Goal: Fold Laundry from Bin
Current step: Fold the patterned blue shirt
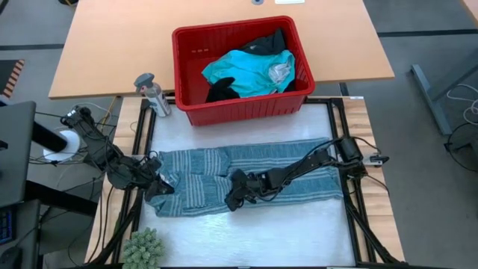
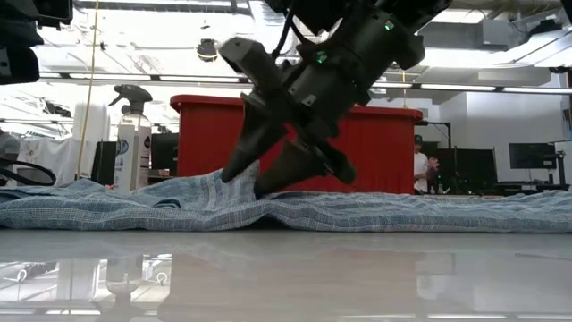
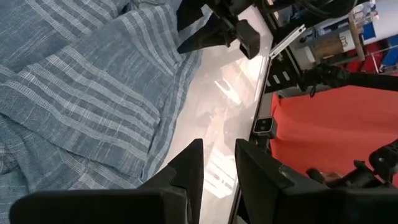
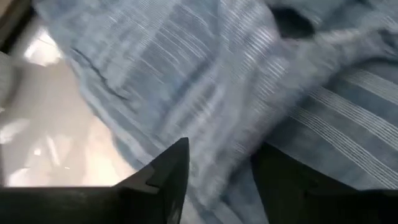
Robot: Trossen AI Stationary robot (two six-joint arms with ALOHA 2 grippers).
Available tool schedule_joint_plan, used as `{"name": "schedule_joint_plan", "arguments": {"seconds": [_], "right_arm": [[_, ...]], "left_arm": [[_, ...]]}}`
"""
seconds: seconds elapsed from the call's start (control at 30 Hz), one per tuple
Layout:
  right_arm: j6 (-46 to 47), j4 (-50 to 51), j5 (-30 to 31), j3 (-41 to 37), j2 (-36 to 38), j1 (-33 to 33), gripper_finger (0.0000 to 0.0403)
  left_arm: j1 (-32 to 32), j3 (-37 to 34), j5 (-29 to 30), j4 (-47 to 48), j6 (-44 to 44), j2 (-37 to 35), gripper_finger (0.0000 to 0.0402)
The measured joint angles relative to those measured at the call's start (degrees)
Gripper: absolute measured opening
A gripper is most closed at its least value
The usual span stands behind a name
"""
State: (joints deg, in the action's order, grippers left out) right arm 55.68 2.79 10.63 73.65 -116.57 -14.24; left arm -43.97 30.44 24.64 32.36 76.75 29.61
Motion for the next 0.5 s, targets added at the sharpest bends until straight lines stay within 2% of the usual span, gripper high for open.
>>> {"name": "schedule_joint_plan", "arguments": {"seconds": [0.13, 0.37, 0.5], "right_arm": [[0.0, -0.9, -0.1, 0.0, 0.0, -0.2, 0.0147], [3.2, -1.4, -0.4, 0.0, 0.0, -0.8, 0.0022], [6.8, -6.0, -0.7, 0.0, 0.0, -0.8, 0.0021]], "left_arm": [[0.0, 0.0, 0.0, 0.0, 0.0, 0.0, 0.0081], [0.0, 0.0, -0.1, 0.0, -0.7, 0.0, 0.0081], [0.0, 0.0, -0.9, -0.1, -0.6, 0.0, 0.0081]]}}
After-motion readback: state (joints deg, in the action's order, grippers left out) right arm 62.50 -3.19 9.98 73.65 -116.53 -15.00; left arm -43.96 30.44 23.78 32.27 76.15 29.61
